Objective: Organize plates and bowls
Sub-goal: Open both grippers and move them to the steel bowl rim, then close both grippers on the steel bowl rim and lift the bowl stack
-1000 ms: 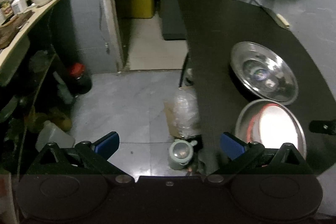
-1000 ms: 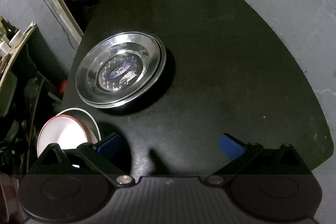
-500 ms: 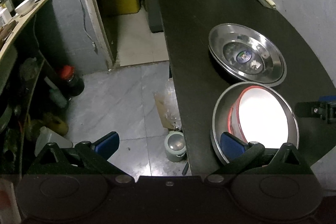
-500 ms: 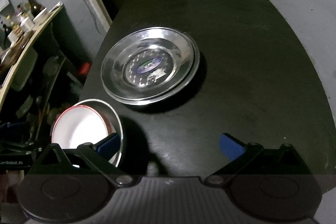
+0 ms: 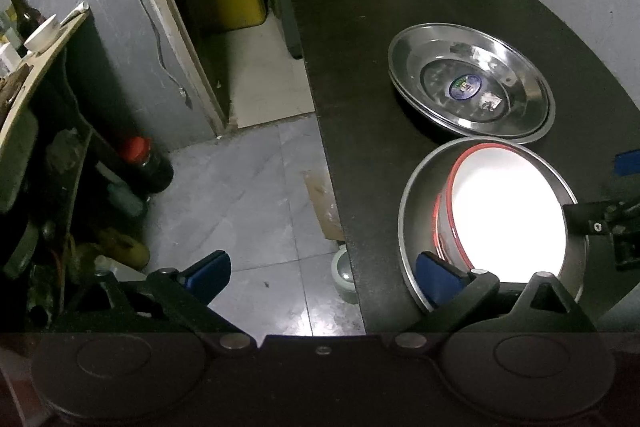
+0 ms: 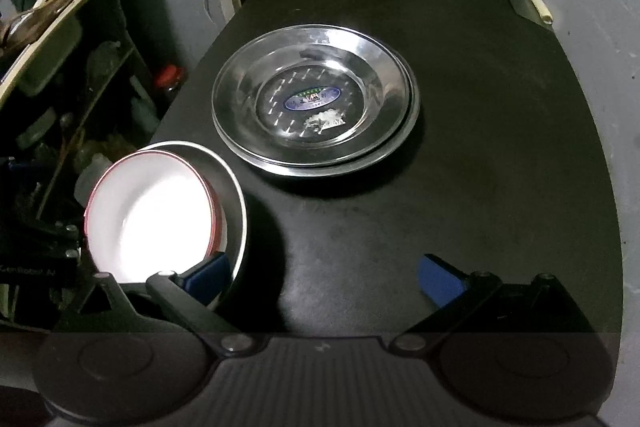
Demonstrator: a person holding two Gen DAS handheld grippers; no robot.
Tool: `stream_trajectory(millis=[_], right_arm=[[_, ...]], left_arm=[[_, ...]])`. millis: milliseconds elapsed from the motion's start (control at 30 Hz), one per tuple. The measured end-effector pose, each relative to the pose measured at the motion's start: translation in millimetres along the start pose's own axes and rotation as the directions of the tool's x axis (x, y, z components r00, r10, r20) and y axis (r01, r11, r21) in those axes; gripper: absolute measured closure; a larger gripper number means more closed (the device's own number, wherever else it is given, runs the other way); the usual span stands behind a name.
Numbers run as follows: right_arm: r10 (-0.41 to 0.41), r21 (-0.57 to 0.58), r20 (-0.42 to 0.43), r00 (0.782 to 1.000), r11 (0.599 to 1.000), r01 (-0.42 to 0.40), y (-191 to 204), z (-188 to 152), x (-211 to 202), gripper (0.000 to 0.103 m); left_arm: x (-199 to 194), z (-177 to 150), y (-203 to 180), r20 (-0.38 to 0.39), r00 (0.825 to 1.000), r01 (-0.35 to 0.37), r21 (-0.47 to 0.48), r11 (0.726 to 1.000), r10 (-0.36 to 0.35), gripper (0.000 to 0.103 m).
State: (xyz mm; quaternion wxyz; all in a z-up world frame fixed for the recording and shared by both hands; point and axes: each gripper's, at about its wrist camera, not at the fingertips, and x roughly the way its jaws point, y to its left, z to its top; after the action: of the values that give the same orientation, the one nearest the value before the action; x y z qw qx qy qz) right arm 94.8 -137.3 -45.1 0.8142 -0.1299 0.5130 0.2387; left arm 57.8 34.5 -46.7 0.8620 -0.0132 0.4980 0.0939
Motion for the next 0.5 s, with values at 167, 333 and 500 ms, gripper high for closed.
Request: stream_trajectory(millis=[167,333,500], right_arm=[[0.072,-0.007,-0.005,0.997,0.997,-0.072,0.9,2.9,1.3,0.031],[0.125,-0.004,-0.015,0.992,0.992,-0.125,1.5,6.0,2.1,0.051],[0.154,0.004,-0.029,0.988,0.988,-0.154,1.7,9.0,4.4,0.060]], left_arm=[[0.0,-1.8,0.9,-0.011,0.996,0.086,-0.025,0.996,-0.086,0.026],[3.1,-2.1,2.7,-0.020,0.983,0.181,-0.100,0.978,-0.184,0.055],[5.4,-1.4,1.9,-0.023,0.974,0.219,-0.126,0.967,-0.224,0.070]])
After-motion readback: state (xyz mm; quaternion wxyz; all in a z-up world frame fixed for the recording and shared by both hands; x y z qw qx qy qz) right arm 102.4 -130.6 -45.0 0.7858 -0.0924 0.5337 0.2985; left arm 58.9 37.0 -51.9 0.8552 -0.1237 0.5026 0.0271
